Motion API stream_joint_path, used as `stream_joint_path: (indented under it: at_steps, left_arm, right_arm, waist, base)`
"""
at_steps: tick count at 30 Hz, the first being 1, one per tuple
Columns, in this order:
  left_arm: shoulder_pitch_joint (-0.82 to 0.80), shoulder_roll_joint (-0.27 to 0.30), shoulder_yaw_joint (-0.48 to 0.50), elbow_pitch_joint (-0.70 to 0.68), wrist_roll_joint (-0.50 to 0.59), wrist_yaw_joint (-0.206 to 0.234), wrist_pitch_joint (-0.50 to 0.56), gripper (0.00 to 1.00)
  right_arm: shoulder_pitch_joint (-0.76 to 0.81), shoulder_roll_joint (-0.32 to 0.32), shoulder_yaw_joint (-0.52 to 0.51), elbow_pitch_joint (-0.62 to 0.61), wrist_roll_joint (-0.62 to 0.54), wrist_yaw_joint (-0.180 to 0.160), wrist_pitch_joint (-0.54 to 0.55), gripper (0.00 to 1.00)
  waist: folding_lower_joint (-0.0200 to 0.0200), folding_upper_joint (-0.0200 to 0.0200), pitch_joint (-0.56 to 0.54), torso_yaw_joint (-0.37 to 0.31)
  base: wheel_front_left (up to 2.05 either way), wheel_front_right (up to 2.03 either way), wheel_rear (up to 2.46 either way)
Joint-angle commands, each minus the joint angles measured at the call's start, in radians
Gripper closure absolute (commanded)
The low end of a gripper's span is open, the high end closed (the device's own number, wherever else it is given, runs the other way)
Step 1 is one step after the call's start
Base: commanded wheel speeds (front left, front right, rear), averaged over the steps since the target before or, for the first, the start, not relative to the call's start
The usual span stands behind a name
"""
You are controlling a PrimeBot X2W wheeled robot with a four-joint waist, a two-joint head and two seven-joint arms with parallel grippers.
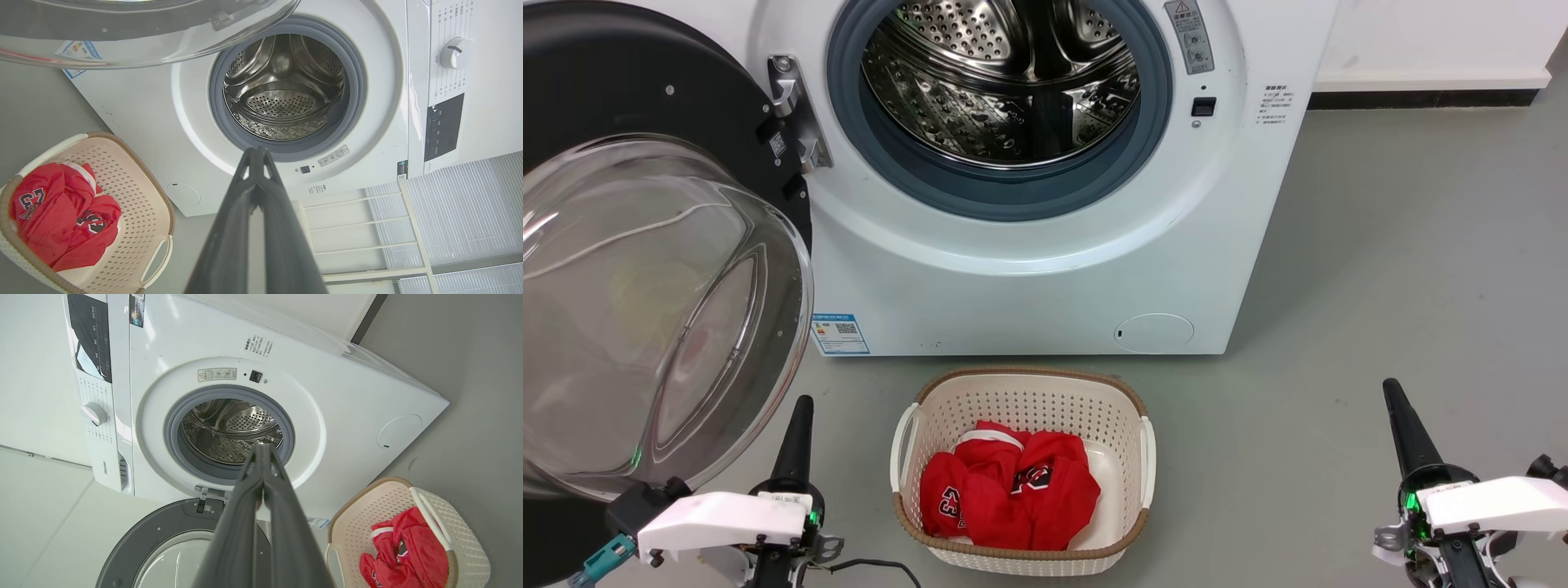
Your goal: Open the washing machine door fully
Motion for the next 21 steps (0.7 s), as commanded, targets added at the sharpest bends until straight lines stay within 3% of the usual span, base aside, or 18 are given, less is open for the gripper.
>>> stream_joint_path:
  at_steps: [1,21]
  left_arm:
    - [-0.021,0.001,0.002,-0.003,-0.026,-0.003,0.008,1.0]
    - [-0.027,-0.001,0.01,0.009,-0.19,-0.004,0.049,1.0]
  right_arm:
    - [-0.021,-0.005,-0.004,0.0,0.027,0.0,0.005,1.0]
    - [-0.035,-0.002,-0.015,0.022,0.188,0.0,0.04,1.0]
  waist:
    - [0.0,0.0,-0.001,0.0]
    - [0.0,0.0,-0.007,-0.002]
  base:
    - [0.0,0.0,0.0]
    - [0.0,0.0,0.0]
